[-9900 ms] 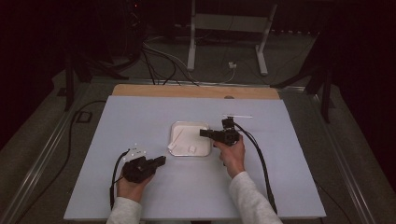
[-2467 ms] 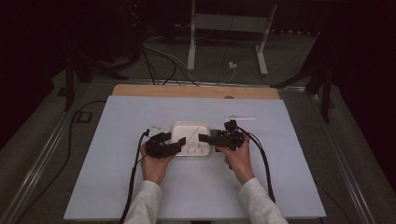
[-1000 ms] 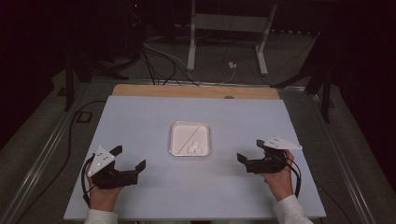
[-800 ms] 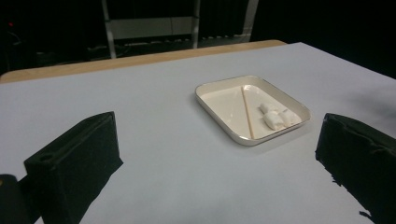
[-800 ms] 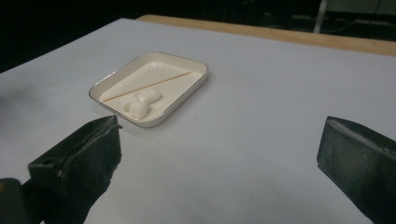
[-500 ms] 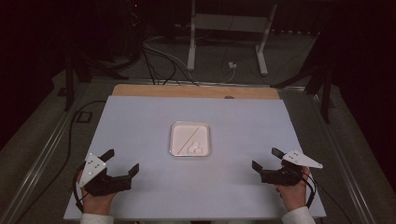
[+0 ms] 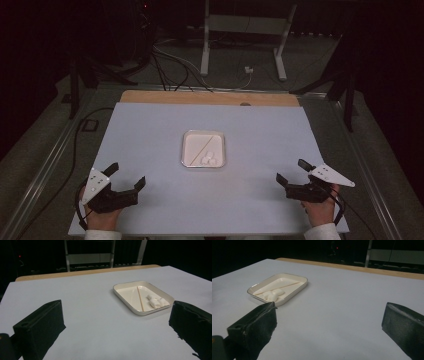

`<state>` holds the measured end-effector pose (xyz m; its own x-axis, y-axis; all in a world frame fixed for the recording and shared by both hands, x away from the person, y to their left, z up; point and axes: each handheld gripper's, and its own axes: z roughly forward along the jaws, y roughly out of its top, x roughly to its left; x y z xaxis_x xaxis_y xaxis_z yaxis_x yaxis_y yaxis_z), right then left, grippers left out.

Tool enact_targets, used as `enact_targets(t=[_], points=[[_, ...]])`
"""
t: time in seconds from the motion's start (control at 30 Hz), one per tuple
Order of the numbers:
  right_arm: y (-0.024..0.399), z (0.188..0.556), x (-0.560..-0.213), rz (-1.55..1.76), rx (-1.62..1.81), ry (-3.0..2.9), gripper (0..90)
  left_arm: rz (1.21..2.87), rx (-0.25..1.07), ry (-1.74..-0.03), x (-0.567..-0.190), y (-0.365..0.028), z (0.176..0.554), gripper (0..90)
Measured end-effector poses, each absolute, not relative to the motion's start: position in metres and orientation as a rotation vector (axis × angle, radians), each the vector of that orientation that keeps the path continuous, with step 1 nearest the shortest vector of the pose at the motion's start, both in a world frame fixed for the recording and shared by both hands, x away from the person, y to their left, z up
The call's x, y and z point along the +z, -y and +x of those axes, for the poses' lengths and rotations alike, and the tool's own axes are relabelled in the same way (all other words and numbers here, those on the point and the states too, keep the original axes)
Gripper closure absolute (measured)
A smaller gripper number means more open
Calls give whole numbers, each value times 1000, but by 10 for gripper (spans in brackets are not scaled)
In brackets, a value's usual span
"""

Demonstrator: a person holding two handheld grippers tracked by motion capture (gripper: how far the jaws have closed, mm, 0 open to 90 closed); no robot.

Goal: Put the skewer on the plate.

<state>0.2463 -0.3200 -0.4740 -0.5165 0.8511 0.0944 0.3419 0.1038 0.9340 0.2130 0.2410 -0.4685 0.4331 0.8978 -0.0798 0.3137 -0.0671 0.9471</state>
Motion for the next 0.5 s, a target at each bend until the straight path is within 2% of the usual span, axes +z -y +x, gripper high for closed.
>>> enact_targets(t=[0.5], points=[[318, 246, -477, 1173, 1381, -1923, 0, 1583, 692, -1125, -473, -249, 213, 8]])
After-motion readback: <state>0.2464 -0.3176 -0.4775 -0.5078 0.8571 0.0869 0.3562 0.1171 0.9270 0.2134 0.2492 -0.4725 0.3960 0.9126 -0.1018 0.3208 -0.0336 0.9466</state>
